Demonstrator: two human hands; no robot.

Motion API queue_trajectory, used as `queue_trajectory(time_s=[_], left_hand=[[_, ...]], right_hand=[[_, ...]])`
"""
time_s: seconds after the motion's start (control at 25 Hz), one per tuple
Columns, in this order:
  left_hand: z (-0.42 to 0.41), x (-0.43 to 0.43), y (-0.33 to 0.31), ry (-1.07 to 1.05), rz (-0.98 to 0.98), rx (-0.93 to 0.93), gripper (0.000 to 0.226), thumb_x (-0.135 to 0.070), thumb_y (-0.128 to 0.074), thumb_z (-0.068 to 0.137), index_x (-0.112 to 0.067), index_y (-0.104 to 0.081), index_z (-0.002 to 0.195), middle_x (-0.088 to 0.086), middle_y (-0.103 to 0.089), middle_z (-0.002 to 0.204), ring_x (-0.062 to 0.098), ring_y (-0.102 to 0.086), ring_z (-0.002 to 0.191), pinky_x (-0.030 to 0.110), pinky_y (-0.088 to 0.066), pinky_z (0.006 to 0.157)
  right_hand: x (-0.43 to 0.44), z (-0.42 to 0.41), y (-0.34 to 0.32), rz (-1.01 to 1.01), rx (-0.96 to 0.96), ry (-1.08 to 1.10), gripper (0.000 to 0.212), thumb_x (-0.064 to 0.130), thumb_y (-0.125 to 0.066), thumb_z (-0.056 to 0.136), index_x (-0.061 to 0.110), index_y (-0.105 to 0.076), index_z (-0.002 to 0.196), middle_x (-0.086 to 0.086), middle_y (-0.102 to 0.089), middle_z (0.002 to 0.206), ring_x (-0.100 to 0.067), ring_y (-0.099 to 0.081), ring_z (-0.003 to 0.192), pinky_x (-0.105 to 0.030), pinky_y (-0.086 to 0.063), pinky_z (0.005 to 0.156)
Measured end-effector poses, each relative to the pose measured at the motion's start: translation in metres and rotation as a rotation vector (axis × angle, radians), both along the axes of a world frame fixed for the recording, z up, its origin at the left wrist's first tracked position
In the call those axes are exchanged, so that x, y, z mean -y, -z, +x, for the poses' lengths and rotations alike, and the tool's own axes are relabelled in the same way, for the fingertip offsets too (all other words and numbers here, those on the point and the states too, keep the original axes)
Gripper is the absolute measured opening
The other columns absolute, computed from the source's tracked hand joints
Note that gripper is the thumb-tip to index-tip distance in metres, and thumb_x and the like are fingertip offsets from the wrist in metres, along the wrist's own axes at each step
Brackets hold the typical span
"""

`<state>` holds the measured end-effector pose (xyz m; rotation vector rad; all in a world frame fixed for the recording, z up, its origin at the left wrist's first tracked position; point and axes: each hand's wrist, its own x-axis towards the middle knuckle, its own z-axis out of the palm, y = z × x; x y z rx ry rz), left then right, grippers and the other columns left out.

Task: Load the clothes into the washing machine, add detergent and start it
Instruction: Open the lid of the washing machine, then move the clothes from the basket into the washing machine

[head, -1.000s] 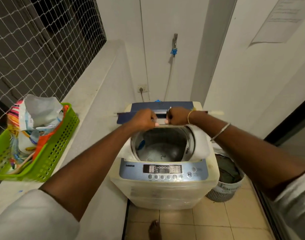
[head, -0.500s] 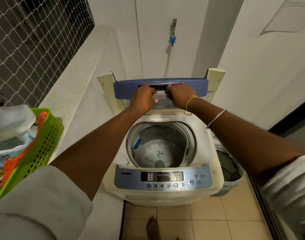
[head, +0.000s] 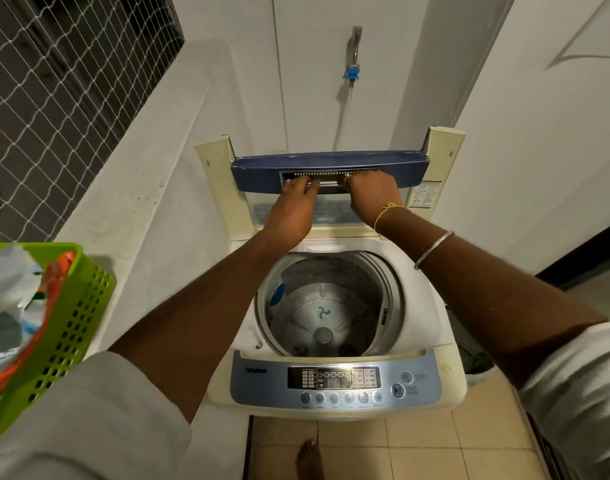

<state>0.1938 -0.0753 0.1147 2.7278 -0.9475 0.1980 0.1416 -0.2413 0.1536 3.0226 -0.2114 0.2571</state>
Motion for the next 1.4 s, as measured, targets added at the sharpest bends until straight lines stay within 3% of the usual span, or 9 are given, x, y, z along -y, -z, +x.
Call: queue_trajectory(time_s=[0.24, 0.36, 0.44, 0.56, 0.76, 0.92, 1.08, 1.4], left_hand=[[0.0, 0.001, 0.004, -0.021, 0.022, -0.039, 0.084, 0.002, -0.069, 0.082, -0.016, -0.027, 0.153, 0.009, -0.029, 0.155, 0.034, -0.024, 0.146, 0.044, -0.036, 0.115], [0.0, -0.004, 0.004, 0.015, 0.026, -0.08, 0.084, 0.001, -0.069, 0.083, -0.015, -0.025, 0.154, 0.009, -0.028, 0.156, 0.034, -0.022, 0.147, 0.046, -0.035, 0.116], [-0.003, -0.009, 0.004, 0.027, 0.011, -0.104, 0.083, 0.001, -0.067, 0.085, -0.014, -0.023, 0.154, 0.009, -0.025, 0.158, 0.034, -0.02, 0.148, 0.047, -0.033, 0.117], [-0.009, -0.016, 0.004, 0.048, 0.0, -0.121, 0.083, 0.001, -0.066, 0.086, -0.015, -0.022, 0.155, 0.008, -0.023, 0.159, 0.031, -0.021, 0.148, 0.047, -0.033, 0.117], [-0.039, -0.028, 0.006, 0.045, -0.064, -0.096, 0.074, -0.006, -0.057, 0.096, -0.014, -0.016, 0.157, 0.006, -0.015, 0.164, 0.025, -0.012, 0.152, 0.043, -0.015, 0.124], [-0.085, -0.044, 0.042, 0.051, -0.1, -0.085, 0.057, -0.022, -0.043, 0.103, -0.01, -0.022, 0.155, 0.01, -0.019, 0.163, 0.026, -0.014, 0.152, 0.041, -0.009, 0.125], [-0.117, -0.05, 0.082, -0.008, 0.053, -0.202, 0.06, -0.036, -0.035, 0.105, -0.009, -0.019, 0.156, 0.012, -0.011, 0.164, 0.031, -0.008, 0.152, 0.044, -0.006, 0.122], [-0.135, -0.047, 0.109, 0.052, 0.102, -0.219, 0.062, -0.041, -0.036, 0.104, -0.006, -0.023, 0.154, 0.016, -0.018, 0.162, 0.031, -0.014, 0.151, 0.045, -0.012, 0.123]], right_hand=[[0.0, -0.004, 0.005, 0.035, -0.001, -0.014, 0.027, 0.012, -0.062, 0.092, 0.01, -0.066, 0.12, -0.013, -0.069, 0.108, -0.031, -0.067, 0.096, -0.04, -0.053, 0.087], [0.001, -0.011, 0.01, 0.077, 0.013, -0.069, 0.044, 0.007, -0.067, 0.087, 0.014, -0.059, 0.129, -0.013, -0.067, 0.116, -0.031, -0.065, 0.102, -0.04, -0.054, 0.086], [0.001, -0.018, 0.017, 0.123, 0.024, -0.12, 0.06, 0.005, -0.07, 0.083, 0.017, -0.049, 0.138, -0.012, -0.061, 0.127, -0.032, -0.06, 0.113, -0.041, -0.054, 0.088], [-0.001, -0.034, 0.028, 0.153, 0.009, -0.139, 0.075, 0.006, -0.069, 0.085, 0.017, -0.033, 0.15, -0.011, -0.042, 0.15, -0.033, -0.039, 0.138, -0.044, -0.046, 0.103], [-0.005, -0.066, 0.045, 0.146, 0.029, -0.177, 0.075, 0.019, -0.057, 0.095, 0.014, -0.014, 0.156, -0.009, -0.01, 0.163, -0.028, -0.007, 0.151, -0.042, -0.014, 0.12], [-0.021, -0.102, 0.077, 0.24, -0.044, -0.178, 0.073, 0.037, -0.043, 0.1, 0.012, -0.004, 0.156, -0.01, 0.001, 0.164, -0.025, 0.003, 0.151, -0.043, -0.011, 0.123], [-0.031, -0.135, 0.12, 0.269, -0.181, -0.138, 0.073, 0.048, -0.033, 0.101, 0.011, -0.001, 0.156, -0.01, 0.005, 0.163, -0.025, 0.009, 0.15, -0.044, -0.007, 0.123], [-0.029, -0.165, 0.142, 0.337, -0.277, -0.111, 0.075, 0.049, -0.036, 0.101, 0.011, -0.001, 0.156, -0.01, 0.007, 0.163, -0.025, 0.009, 0.15, -0.042, -0.004, 0.124]])
